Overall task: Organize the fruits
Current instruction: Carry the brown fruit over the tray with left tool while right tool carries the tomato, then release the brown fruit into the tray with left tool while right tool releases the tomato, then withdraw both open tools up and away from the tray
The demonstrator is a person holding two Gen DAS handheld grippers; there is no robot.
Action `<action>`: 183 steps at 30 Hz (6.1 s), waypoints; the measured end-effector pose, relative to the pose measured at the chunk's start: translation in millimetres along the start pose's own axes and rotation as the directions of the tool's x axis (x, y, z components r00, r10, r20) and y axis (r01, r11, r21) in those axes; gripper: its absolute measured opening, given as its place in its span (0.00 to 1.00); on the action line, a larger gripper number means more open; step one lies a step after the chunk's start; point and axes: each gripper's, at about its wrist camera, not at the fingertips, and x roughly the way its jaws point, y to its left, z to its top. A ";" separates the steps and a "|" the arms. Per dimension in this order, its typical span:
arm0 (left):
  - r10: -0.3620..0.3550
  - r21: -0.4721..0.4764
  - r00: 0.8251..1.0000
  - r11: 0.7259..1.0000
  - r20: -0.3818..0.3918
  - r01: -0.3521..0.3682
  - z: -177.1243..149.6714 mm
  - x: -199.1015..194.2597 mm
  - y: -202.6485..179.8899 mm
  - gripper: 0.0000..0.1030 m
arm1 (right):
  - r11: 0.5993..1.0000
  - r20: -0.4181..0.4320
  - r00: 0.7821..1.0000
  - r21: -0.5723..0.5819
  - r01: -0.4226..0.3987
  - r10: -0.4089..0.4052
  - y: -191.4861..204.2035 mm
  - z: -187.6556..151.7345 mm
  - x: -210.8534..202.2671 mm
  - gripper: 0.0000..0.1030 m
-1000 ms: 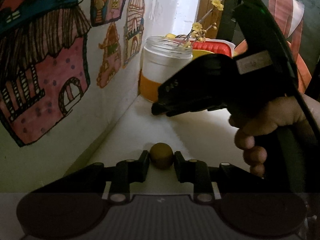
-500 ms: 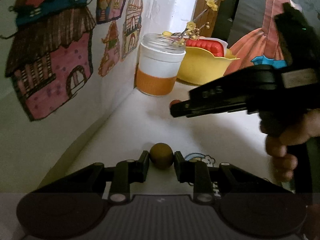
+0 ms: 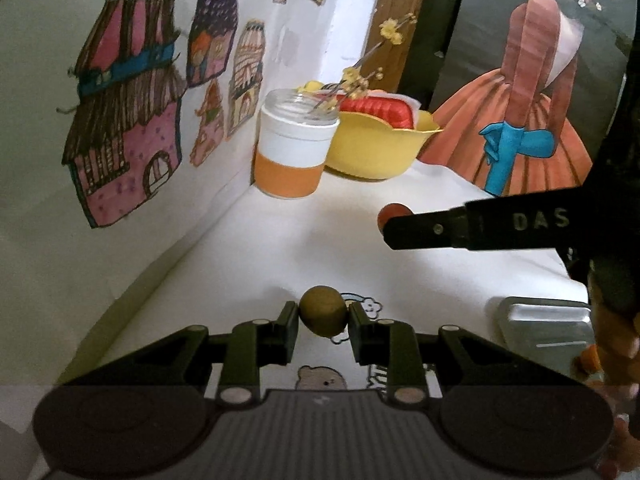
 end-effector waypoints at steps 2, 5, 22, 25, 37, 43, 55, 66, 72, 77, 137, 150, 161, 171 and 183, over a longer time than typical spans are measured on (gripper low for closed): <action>-0.004 0.004 1.000 1.000 0.008 0.004 1.2 -4.8 -4.0 0.28 | 1.000 0.009 1.000 -0.001 -0.001 0.001 0.9 -0.2 -8.9 0.22; -0.012 0.007 1.000 1.000 0.015 0.012 4.6 -8.5 -11.0 0.28 | 1.000 0.029 1.000 -0.010 0.005 -0.005 2.8 -2.8 -23.0 0.22; -0.083 0.096 0.996 0.992 0.043 0.079 11.3 -32.2 -76.5 0.28 | 0.997 0.123 0.989 0.014 0.076 -0.077 -25.9 -34.8 -107.3 0.22; -0.089 0.113 0.995 0.990 0.047 0.084 12.2 -34.3 -88.2 0.28 | 0.996 0.138 0.986 0.016 0.093 -0.094 -32.6 -42.4 -120.6 0.22; -0.142 0.157 0.989 0.979 0.046 0.133 6.2 -30.7 -145.1 0.28 | 0.986 0.182 0.969 0.033 0.161 -0.164 -60.7 -71.4 -165.8 0.22; -0.176 0.184 0.984 0.968 0.019 0.170 -3.6 -21.1 -175.6 0.28 | 0.977 0.187 0.959 0.052 0.206 -0.212 -78.7 -89.2 -186.8 0.22; -0.184 0.205 0.981 0.959 -0.063 0.194 -17.9 8.5 -206.9 0.28 | 0.962 0.166 0.948 0.062 0.266 -0.273 -101.0 -133.3 -203.0 0.22; -0.172 0.164 0.972 0.966 -0.162 0.198 -24.8 37.8 -205.6 0.29 | 0.949 0.167 0.936 -0.018 0.316 -0.309 -95.8 -161.5 -183.8 0.22; -0.167 0.165 0.965 0.966 -0.201 0.202 -27.5 45.8 -206.7 0.29 | 0.946 0.164 0.934 -0.012 0.324 -0.318 -97.4 -168.7 -180.8 0.23; -0.163 0.170 0.963 0.965 -0.214 0.201 -27.6 48.7 -207.3 0.29 | 0.945 0.161 0.932 0.006 0.328 -0.324 -99.9 -171.2 -180.3 0.24; -0.084 0.028 0.996 0.996 0.014 0.084 -20.9 -42.7 -161.6 0.99 | 0.928 0.323 0.871 0.168 0.332 -0.370 -62.3 -176.2 -235.3 0.99; -0.082 0.024 0.996 0.996 0.047 0.081 -34.8 -68.9 -145.7 1.00 | 0.918 0.336 0.857 0.211 0.337 -0.391 -47.6 -186.3 -249.3 0.99; -0.070 0.015 0.996 0.997 0.054 0.070 -50.9 -86.7 -127.0 1.00 | 0.920 0.334 0.858 0.191 0.343 -0.389 -30.7 -189.6 -247.6 0.99; -0.069 -0.018 0.997 0.997 0.035 0.069 -63.7 -95.0 -110.5 1.00 | 0.908 0.327 0.854 0.250 0.335 -0.405 -18.5 -203.2 -246.0 0.99; -0.057 -0.030 0.998 0.998 0.030 0.058 -89.6 -107.6 -100.1 1.00 | 0.896 0.312 0.851 0.288 0.338 -0.422 -3.8 -223.3 -244.1 0.99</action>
